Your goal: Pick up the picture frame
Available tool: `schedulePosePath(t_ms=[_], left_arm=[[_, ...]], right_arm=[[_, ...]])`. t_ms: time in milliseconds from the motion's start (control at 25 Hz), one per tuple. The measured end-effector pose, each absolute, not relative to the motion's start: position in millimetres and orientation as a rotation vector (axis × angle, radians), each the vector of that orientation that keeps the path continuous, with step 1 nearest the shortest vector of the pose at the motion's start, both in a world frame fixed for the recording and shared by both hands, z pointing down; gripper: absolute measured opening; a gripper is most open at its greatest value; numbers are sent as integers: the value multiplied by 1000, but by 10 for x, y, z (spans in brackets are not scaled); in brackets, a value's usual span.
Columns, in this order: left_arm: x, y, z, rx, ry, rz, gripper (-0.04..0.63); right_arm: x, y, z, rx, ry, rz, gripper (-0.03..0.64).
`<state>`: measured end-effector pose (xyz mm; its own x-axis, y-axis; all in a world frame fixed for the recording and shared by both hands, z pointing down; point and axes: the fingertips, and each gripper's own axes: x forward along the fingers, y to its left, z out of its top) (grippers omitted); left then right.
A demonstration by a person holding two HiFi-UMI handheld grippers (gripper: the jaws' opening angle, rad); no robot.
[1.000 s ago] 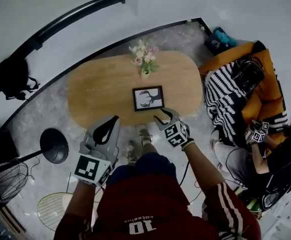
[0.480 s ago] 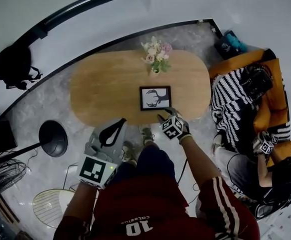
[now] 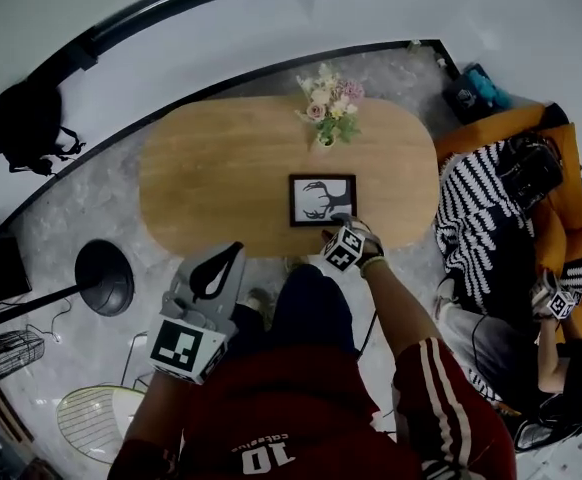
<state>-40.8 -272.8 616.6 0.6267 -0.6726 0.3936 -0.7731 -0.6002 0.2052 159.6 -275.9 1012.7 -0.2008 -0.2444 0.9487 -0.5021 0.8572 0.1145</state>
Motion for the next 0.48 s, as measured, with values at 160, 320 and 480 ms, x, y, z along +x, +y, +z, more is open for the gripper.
schedulePosePath(t_ms=[160, 320, 480], left_arm=[[-475, -2739, 6345, 2473, -1163, 379, -2], [-455, -2812, 6380, 2468, -1163, 387, -2], [-445, -2856, 6373, 2461, -1162, 368, -2]], right_arm=[[1613, -2758, 10330, 508, -1772, 242, 164], [1617, -2792, 10374, 467, -1757, 252, 160], [1612, -2780, 10396, 431, -1714, 271, 158]])
